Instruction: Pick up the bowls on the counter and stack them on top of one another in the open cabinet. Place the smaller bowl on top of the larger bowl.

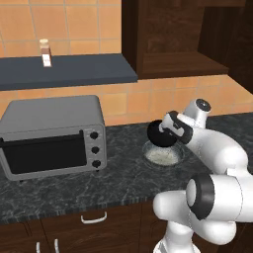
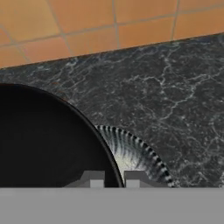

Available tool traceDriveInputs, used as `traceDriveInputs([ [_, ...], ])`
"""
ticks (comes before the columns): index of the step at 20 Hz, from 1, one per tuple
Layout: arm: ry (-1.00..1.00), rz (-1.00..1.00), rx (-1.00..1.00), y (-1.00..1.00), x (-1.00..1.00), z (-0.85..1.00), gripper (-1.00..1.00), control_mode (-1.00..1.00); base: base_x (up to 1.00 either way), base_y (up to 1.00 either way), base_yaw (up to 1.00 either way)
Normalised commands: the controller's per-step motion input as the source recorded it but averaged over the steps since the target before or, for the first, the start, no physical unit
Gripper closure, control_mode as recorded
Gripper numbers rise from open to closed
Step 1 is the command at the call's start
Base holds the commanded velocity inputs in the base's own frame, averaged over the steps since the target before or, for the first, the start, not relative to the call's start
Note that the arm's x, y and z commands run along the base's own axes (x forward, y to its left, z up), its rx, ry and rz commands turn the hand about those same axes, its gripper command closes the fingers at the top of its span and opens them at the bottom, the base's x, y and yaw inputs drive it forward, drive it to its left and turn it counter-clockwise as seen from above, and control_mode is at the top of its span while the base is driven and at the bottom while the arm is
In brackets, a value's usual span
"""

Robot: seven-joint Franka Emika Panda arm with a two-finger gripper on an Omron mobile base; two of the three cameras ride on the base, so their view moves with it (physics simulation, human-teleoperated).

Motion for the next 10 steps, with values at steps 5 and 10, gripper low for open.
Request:
traceDriveInputs([
  [5, 0.08, 0.0, -0.01, 0.0, 0.0, -0.49, 1.0, -1.0, 0.0, 0.0, 0.0],
  [10, 0.09, 0.0, 0.0, 0.0, 0.0, -0.59, 1.0, -1.0, 0.0, 0.0, 0.0],
])
